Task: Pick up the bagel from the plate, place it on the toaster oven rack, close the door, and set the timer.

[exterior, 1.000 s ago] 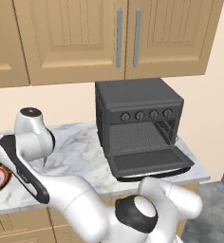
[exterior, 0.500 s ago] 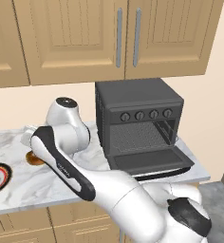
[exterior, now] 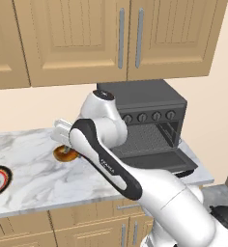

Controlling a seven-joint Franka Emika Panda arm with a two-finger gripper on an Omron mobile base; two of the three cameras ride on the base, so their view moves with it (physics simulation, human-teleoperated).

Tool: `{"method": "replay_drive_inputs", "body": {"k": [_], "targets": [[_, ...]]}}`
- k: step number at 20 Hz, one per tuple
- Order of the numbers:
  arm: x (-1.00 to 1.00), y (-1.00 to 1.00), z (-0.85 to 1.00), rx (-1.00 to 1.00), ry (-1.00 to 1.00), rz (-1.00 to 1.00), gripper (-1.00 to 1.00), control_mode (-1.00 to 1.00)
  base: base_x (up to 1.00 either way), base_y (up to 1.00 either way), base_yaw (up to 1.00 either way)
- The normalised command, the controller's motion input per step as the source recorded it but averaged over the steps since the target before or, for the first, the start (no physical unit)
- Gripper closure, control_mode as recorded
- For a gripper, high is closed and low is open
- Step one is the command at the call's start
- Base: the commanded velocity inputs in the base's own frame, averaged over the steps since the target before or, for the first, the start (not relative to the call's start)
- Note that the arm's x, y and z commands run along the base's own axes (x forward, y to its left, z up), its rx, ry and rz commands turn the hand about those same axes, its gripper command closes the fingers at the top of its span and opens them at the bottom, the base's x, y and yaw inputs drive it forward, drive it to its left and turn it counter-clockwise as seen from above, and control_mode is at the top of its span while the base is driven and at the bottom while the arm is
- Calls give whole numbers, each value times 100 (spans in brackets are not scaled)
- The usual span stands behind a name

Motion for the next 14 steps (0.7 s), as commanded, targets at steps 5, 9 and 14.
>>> {"method": "replay_drive_inputs", "body": {"k": [5,9,14], "targets": [[0,-99,6,0,0,-3,100,-100,0,0,0],[0,-100,0,0,0,-2,100,-100,0,0,0],[0,-100,0,0,0,-1,100,-100,0,0,0]]}}
